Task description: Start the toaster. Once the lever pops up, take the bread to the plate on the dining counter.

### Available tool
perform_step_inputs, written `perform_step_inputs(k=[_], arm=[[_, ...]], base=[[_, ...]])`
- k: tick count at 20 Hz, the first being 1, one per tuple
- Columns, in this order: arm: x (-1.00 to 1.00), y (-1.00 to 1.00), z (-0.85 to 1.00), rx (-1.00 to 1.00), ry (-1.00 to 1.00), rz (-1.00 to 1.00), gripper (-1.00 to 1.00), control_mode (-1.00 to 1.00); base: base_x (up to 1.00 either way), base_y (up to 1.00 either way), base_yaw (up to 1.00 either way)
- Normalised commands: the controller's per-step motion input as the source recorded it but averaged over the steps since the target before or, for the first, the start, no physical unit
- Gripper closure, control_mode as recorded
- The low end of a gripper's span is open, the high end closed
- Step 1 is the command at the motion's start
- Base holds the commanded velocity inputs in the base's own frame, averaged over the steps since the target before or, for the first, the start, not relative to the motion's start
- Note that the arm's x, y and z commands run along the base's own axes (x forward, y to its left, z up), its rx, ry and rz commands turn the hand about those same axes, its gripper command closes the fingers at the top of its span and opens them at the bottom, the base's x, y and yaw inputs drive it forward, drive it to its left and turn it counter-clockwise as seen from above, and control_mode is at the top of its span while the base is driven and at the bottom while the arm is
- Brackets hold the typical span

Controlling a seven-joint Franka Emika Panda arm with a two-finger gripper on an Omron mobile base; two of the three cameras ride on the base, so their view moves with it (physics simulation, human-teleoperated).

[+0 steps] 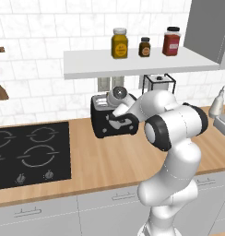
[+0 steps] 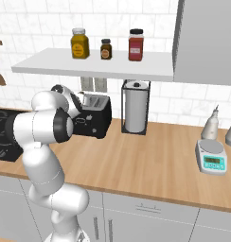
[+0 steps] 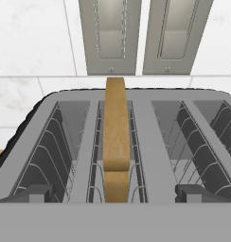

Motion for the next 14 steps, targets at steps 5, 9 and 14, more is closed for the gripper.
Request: perform_step_inputs(k=[5, 9, 14], arm=[[0.00, 0.00, 0.00, 0.00, 0.00, 0.00, -1.00, -1.00], [0.00, 0.00, 0.00, 0.00, 0.00, 0.00, -1.00, -1.00], [0.00, 0.00, 0.00, 0.00, 0.00, 0.00, -1.00, -1.00]], base=[[0.00, 0.00, 0.00], [0.00, 0.00, 0.00], [0.00, 0.00, 0.00]])
